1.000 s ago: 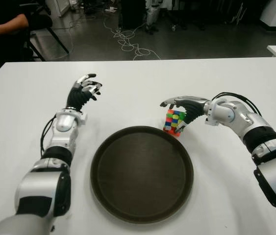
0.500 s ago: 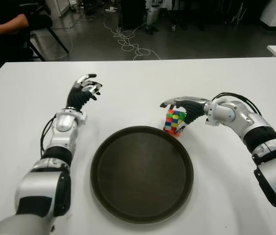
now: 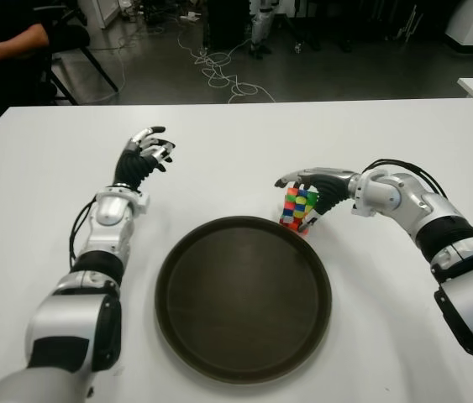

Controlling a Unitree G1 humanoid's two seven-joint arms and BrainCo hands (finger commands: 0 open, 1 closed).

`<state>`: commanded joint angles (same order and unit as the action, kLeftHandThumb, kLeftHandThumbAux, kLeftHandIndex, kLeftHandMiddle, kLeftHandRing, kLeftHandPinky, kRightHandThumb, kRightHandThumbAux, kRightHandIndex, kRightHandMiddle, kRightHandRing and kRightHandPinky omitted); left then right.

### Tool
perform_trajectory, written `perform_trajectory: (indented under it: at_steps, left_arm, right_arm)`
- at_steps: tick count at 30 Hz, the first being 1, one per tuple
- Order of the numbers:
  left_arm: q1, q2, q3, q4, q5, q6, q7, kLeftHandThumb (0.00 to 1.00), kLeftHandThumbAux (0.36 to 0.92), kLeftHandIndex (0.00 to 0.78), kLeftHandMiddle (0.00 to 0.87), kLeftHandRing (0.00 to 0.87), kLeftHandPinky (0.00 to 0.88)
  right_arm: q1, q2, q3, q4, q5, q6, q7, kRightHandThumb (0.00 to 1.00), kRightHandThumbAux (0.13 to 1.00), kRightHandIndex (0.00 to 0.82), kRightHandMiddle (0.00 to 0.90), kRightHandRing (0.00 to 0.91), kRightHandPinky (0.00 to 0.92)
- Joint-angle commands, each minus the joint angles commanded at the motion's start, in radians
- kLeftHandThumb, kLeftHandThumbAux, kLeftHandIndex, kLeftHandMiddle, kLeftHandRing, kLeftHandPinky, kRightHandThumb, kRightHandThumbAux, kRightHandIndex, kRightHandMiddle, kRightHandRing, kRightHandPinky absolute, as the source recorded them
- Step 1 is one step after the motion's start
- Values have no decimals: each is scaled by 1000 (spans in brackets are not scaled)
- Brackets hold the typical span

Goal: Pick up the Rubik's Cube and put it in the plate

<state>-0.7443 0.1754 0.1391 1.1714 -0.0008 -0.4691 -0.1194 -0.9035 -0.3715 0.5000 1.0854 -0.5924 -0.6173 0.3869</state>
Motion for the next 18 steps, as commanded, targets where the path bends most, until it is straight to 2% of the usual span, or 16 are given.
perform_trajectory:
  at_steps: [18]
  left_arm:
    - [2,1,-4,2,5,-11,6,321,639,229,409,502,563]
  right_arm:
    - [6,4,21,-25,-23,35,-32,0,639,82,177,234,319]
